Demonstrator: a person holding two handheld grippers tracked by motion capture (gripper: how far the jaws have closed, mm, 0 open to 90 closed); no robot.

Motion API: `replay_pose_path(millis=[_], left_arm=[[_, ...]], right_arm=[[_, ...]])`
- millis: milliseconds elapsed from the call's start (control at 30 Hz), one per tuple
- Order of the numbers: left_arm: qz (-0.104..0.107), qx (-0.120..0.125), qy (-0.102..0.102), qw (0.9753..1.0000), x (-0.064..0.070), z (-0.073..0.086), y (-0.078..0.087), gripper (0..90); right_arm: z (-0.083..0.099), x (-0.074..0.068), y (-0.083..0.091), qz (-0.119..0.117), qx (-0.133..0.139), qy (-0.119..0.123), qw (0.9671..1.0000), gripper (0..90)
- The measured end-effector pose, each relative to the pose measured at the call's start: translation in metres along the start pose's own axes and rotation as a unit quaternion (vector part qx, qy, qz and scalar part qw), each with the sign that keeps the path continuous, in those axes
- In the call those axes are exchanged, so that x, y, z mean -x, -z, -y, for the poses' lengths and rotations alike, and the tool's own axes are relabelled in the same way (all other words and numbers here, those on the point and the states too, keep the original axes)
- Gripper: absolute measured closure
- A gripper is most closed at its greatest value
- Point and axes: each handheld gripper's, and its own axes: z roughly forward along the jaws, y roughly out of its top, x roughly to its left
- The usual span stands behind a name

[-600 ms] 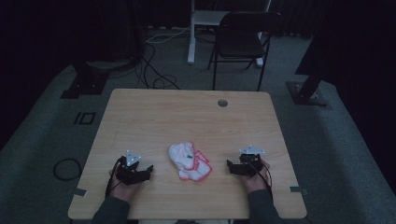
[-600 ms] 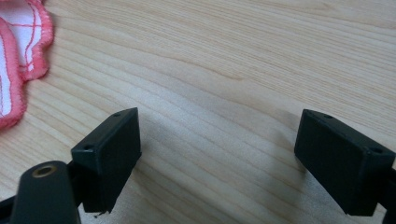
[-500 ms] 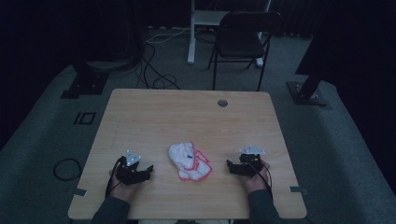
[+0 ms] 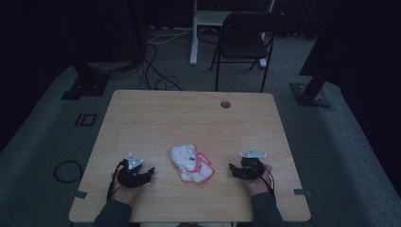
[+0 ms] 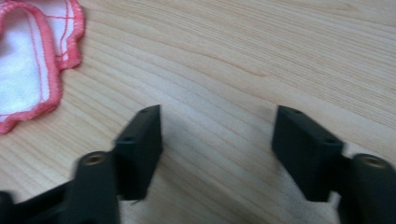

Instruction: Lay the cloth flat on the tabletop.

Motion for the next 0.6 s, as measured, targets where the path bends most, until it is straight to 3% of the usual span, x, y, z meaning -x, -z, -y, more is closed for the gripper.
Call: replay_pose_path(millis=[33,167,200,267,600], left_arm=[[0.001,-0.001,-0.001,1.0,0.0,0.0,0.0,46.8],[0.006,-0.001,-0.003,1.0,0.002,0.0,0.001,52.2],[0.008,-0.002,-0.006,0.9999,0.003,0.0,0.002,53.9],[0.009,-0.001,-0.006,0.9999,0.004,-0.001,0.002,56.8],[0.027,0.005,-0.026,0.9993,0.018,-0.003,0.004,63.9]], right_arm=[[0.0,-0.001,0.001,-0.003,0.0,0.0,1.0,43.5],[0.0,-0.002,0.002,-0.008,0.003,0.002,1.0,49.9],[-0.001,-0.003,0.002,-0.025,0.006,-0.001,0.9997,52.8],[0.0,-0.006,0.002,-0.034,0.008,0.002,0.9994,55.8],[-0.008,-0.03,0.012,-0.046,0.033,0.045,0.9974,61.6]])
